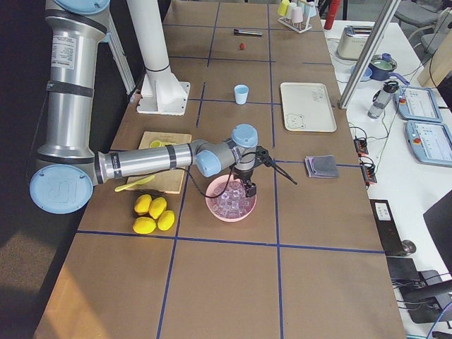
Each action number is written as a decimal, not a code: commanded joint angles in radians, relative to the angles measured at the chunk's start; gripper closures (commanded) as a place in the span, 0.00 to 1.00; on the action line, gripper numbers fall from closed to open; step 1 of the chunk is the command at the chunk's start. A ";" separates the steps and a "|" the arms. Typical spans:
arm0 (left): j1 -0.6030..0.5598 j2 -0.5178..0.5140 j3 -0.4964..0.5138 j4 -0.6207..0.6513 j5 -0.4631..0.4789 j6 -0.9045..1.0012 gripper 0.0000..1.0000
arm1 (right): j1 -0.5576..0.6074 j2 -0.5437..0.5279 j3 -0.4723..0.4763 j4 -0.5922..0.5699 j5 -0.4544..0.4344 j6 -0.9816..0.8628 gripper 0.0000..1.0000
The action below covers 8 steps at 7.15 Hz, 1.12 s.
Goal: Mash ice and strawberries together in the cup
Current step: 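Lower the right gripper into the pink bowl and grasp an ice cube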
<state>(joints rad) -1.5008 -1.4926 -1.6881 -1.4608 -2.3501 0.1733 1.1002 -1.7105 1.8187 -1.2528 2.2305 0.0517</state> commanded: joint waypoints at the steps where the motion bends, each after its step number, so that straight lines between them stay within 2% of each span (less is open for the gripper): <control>1: 0.001 0.000 0.001 0.000 0.000 0.000 0.00 | -0.014 -0.017 -0.010 -0.007 -0.002 0.000 0.06; 4: 0.001 0.000 0.001 -0.001 0.000 0.000 0.00 | -0.022 -0.015 -0.022 -0.010 -0.002 0.000 0.11; 5: 0.001 0.000 -0.001 -0.001 0.000 0.000 0.00 | -0.022 -0.014 -0.022 -0.010 0.000 -0.001 0.27; 6: 0.001 0.000 -0.001 -0.001 0.000 0.000 0.00 | -0.022 -0.015 -0.025 -0.010 0.001 -0.006 0.57; 7: 0.001 0.000 -0.001 -0.001 0.000 0.000 0.00 | -0.022 -0.015 -0.024 -0.010 0.001 -0.009 0.82; 8: 0.001 0.000 -0.001 -0.001 0.000 0.000 0.00 | -0.022 -0.014 -0.024 -0.010 0.001 -0.010 0.97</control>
<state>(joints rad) -1.5002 -1.4925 -1.6888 -1.4619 -2.3500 0.1733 1.0785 -1.7253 1.7949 -1.2624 2.2317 0.0442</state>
